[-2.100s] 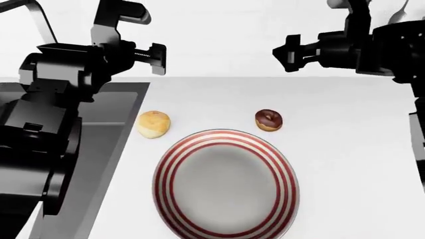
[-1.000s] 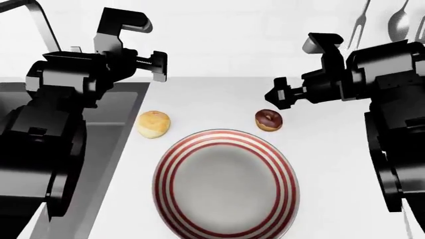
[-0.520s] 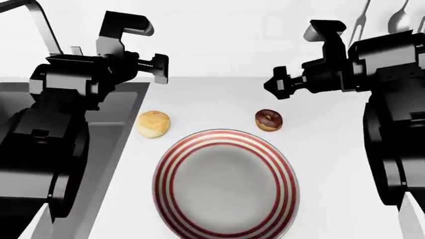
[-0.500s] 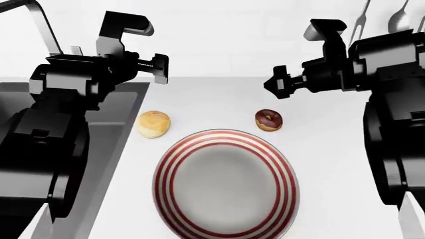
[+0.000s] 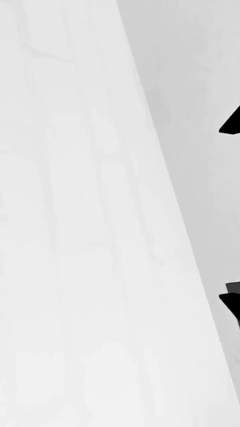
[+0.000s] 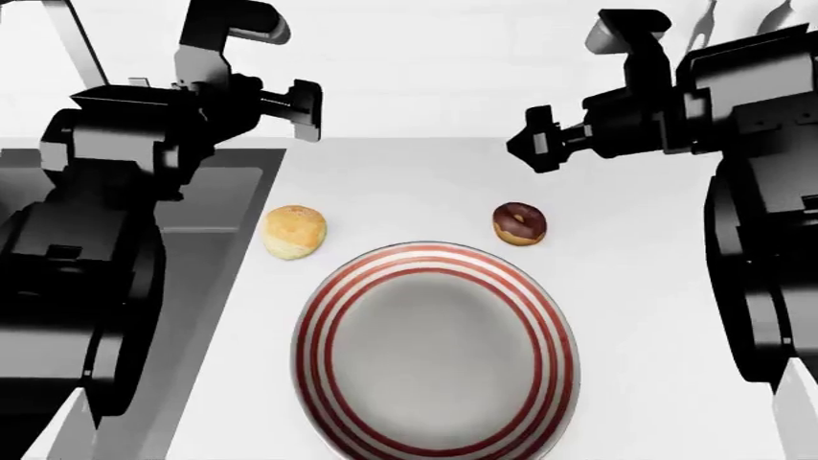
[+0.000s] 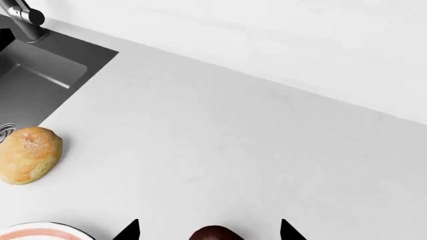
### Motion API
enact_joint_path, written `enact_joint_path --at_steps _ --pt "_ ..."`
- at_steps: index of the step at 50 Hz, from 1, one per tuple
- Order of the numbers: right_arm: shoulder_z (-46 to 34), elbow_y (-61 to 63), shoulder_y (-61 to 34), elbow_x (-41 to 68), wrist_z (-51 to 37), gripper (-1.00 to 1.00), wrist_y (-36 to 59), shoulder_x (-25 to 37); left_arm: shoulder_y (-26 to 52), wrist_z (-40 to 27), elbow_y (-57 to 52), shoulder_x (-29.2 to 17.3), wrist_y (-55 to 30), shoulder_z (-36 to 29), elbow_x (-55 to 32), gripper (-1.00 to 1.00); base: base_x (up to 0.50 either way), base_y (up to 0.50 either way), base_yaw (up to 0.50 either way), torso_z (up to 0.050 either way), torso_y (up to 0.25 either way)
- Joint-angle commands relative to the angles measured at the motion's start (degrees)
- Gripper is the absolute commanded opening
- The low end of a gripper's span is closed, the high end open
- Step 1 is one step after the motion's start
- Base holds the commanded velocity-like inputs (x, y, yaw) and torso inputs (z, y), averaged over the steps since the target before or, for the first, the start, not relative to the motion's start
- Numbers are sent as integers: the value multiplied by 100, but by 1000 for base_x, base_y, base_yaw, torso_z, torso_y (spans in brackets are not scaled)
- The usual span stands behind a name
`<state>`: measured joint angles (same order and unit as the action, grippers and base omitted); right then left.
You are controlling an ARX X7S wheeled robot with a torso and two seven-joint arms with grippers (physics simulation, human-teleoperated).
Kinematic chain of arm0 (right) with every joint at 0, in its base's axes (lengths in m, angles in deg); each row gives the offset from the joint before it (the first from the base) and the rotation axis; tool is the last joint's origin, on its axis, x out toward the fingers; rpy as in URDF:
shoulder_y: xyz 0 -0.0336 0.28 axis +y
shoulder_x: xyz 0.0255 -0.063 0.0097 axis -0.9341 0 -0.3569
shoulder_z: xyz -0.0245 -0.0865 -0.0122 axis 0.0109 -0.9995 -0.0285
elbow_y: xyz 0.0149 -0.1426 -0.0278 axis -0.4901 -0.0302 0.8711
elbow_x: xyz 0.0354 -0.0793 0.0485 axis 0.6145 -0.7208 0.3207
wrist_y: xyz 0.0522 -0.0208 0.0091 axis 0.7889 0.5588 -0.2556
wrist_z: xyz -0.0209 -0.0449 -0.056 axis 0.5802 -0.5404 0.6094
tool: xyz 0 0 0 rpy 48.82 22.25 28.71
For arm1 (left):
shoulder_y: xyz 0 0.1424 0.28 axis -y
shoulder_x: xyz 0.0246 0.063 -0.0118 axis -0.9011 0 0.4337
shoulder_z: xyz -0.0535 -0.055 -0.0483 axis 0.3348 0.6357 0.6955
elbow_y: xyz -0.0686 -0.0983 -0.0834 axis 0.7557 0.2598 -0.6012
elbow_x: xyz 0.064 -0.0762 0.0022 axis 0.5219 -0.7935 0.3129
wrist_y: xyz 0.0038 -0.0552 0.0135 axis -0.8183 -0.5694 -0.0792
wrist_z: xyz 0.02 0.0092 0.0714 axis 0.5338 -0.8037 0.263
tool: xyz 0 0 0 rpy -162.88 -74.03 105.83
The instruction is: Place the pastries on the plates.
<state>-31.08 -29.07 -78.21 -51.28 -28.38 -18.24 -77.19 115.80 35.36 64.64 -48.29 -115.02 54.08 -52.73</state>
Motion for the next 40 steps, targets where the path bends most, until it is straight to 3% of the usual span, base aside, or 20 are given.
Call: enact_joint_path --at_steps 1,40 --pt "-166 -3 -137 -16 181 100 187 -16 -199 33 -1271 -188 -760 -31 -13 100 0 0 0 8 -125" --pt "-625 -3 -121 -5 556 100 312 -102 -327 158 -1907 -386 -1248 -117 -104 100 0 0 0 8 -93"
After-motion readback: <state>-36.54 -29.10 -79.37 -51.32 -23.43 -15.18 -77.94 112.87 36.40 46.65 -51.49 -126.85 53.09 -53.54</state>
